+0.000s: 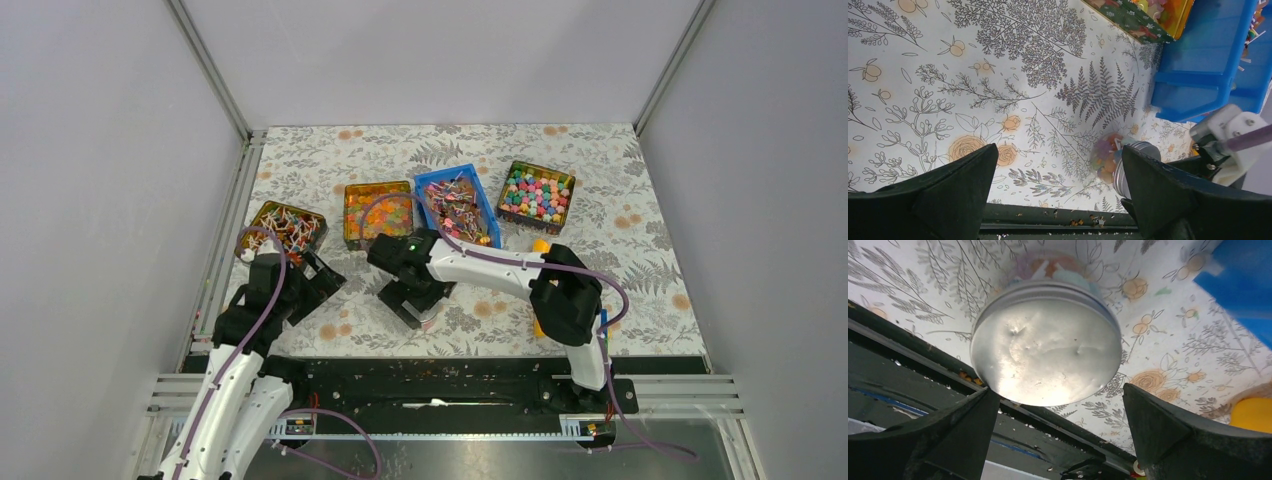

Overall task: Pack the candies
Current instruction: Close the bottle lid on the packing bottle, then screw the bottle lid onto the packing bottle.

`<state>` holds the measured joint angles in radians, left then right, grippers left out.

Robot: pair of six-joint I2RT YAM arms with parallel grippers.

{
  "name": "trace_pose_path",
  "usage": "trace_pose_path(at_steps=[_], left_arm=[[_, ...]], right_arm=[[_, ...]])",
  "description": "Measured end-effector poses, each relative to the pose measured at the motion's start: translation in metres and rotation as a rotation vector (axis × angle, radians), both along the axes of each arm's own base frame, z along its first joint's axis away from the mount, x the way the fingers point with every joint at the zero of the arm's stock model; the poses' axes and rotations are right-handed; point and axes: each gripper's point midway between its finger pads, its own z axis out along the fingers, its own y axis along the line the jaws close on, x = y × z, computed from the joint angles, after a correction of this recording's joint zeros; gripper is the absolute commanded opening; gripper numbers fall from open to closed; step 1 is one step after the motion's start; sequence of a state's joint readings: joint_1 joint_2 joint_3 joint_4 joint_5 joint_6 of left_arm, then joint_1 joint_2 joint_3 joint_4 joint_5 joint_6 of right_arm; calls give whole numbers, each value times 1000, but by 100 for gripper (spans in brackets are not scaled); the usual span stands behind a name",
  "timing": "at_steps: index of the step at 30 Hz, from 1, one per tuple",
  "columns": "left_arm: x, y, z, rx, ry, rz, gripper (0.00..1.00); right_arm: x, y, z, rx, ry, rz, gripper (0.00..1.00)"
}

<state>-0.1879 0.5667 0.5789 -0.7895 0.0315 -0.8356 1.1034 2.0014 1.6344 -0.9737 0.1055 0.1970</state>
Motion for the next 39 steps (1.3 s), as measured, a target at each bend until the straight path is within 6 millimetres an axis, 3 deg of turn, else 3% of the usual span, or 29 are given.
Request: trace_pose_path(at_steps=[7, 10, 14, 19, 22, 29, 39], left_arm=[[2, -2, -2, 4, 7, -21, 99], [4, -5, -2, 0, 6, -42, 99], [7, -14, -1, -25, 1, -86, 99], [9, -31, -10, -97, 11, -147, 95], [7, -44, -23, -169, 41, -182, 89], [-4, -72, -50, -320, 123, -247, 85], [-13, -120, -52, -381, 154, -426, 71]], right_arm=[[-17, -22, -21, -43, 96, -15, 100], [-27, -28, -21, -20, 134, -17, 100], [-36, -34, 2, 90, 171, -58, 100], [-15, -42, 36, 301, 203, -232, 96], [-5, -46, 42, 411, 249, -353, 94], [-2, -49, 24, 507, 374, -542, 81], [5, -36, 0, 521, 424, -575, 72]])
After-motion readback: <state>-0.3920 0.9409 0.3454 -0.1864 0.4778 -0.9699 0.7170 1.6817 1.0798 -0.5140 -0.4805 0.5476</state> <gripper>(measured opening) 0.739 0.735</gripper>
